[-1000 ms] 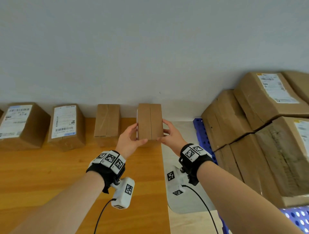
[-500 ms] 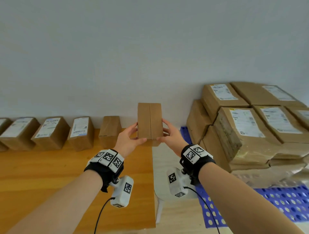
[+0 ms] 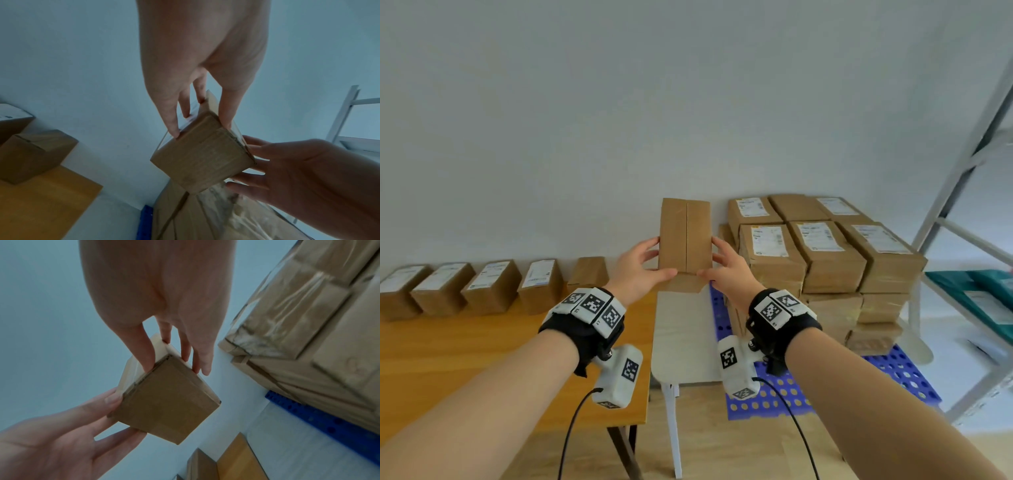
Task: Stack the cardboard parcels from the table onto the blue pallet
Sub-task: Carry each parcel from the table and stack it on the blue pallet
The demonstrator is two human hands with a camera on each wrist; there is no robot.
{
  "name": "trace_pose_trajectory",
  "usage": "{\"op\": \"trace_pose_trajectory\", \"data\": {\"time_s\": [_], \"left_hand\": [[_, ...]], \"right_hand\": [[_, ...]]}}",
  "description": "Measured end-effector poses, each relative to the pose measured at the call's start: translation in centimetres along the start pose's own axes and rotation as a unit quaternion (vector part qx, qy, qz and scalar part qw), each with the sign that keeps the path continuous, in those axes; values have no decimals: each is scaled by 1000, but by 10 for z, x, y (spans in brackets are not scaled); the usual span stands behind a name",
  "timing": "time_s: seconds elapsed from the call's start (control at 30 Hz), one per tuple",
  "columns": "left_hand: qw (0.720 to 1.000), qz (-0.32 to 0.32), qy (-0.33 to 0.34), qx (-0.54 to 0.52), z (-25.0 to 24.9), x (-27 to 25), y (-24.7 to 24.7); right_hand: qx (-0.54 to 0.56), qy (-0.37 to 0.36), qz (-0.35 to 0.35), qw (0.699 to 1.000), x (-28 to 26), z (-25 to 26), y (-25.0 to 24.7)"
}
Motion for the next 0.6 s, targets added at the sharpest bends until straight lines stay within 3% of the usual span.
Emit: {"op": "trace_pose_trajectory", "data": {"time_s": [0.3,0.6], "left_hand": [[996,60,32,-56,-72,-12,77],[988,127,32,-87,-116,48,147]], "right_hand": [[8,-12,-48,999,-70,32,-88],[28,-15,-110,993,-73,38,-174]]}}
Point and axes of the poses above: each hand's wrist, its own x-axis towards the middle knuckle, its own y-axis out of the palm, z = x × y, the point moved 1 cm from there along x, towards the middle knuckle, and after that the axes turned 8 degrees about z, right-handed, at the moved point
